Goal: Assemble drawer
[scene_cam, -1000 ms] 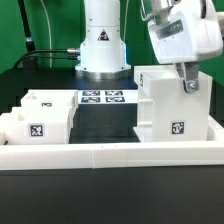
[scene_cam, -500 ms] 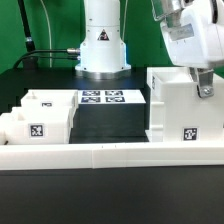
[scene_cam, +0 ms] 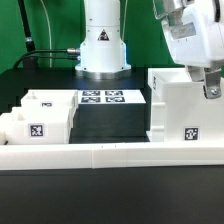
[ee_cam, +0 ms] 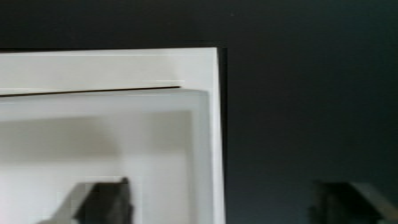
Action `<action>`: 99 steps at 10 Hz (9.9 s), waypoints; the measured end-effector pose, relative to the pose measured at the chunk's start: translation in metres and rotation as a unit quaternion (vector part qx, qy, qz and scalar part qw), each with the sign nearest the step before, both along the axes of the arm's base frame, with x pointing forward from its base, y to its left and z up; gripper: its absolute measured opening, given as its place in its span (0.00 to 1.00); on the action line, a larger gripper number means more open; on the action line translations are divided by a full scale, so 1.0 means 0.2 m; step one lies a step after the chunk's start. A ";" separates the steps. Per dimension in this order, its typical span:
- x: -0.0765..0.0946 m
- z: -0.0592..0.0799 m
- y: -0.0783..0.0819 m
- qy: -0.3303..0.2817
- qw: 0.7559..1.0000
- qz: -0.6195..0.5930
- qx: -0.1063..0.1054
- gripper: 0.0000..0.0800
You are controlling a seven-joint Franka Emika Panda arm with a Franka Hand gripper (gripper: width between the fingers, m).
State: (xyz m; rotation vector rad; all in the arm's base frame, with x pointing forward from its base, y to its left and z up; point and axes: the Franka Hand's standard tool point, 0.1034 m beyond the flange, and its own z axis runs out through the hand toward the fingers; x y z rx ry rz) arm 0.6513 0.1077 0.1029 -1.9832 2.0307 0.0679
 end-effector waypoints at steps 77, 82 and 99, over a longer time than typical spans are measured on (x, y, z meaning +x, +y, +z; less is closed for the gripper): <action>-0.66 -0.43 -0.93 -0.047 0.591 0.786 -0.173 0.05; -0.67 -0.41 -0.92 -0.065 0.416 0.894 -0.156 0.05; -0.67 -0.45 -0.75 -0.076 0.039 0.992 -0.097 0.05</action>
Offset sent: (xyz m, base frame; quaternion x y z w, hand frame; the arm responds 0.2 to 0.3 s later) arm 0.0000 0.0000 0.0000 0.0000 0.0000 0.0000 1.0000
